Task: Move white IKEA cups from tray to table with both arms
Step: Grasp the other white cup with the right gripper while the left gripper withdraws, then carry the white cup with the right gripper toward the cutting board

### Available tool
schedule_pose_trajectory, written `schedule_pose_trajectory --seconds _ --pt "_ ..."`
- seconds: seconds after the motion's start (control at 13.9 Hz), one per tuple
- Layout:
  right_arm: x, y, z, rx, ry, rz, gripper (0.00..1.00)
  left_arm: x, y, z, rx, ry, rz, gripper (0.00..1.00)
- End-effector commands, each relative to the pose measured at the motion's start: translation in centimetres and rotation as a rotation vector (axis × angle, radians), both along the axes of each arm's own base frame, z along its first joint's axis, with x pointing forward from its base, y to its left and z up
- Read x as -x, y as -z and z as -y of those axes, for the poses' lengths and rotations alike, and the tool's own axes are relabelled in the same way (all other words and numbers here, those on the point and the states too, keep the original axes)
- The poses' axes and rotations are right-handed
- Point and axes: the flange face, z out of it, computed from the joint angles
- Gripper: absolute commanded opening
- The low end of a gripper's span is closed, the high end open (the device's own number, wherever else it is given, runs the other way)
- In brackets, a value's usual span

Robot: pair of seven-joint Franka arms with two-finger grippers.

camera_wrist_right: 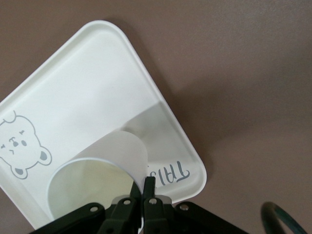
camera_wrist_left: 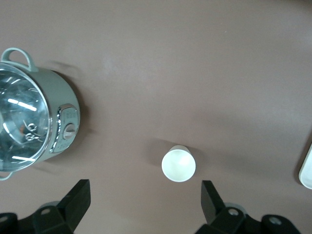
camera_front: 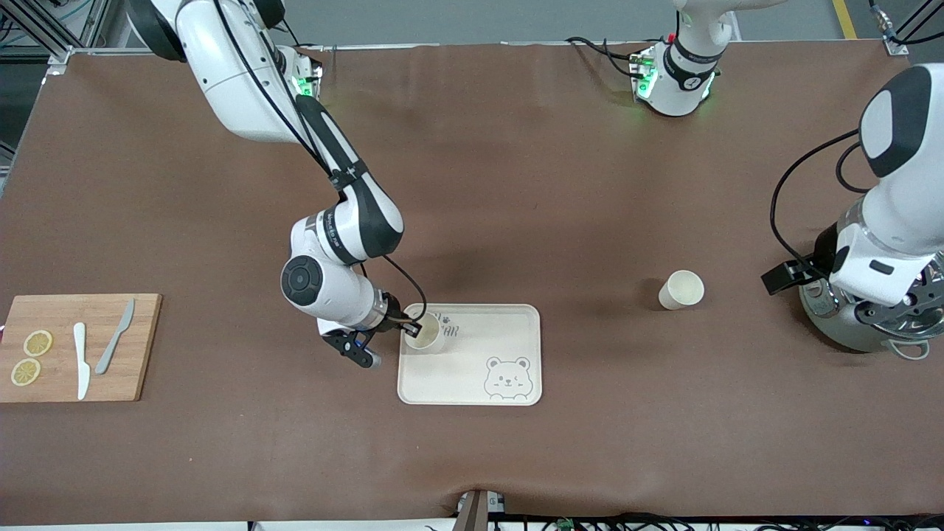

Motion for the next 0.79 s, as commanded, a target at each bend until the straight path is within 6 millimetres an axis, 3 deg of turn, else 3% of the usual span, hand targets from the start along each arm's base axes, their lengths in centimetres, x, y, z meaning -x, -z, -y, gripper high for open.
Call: schedule_pose_trajectory --seconds 0.0,0.22,0.43,0.65,0.72 --pt "-1.1 -3.4 1.5 0.026 -0.007 -0.065 0.00 2.0 -3.0 0.3 -0.035 0.023 -0.001 1.00" --pt "-0.4 -5.1 3.9 0.115 -0.060 -0.085 0.00 3.4 -4.8 0.5 -0.034 0.024 -0.013 1.00" --pt "0.7 -7.9 8.3 0.150 -0.161 -0.076 0.00 5.0 -6.6 0.8 -0.037 0.032 -0.026 1.00" --pt "3.4 -10.6 15.6 0.129 -0.224 -0.066 0.00 6.7 -8.7 1.6 -0.016 0.080 -0.030 1.00" --pt "4.5 -11.5 18.8 0.119 -0.277 -0.056 0.00 7.0 -8.8 1.7 -0.009 0.083 -0.038 1.00"
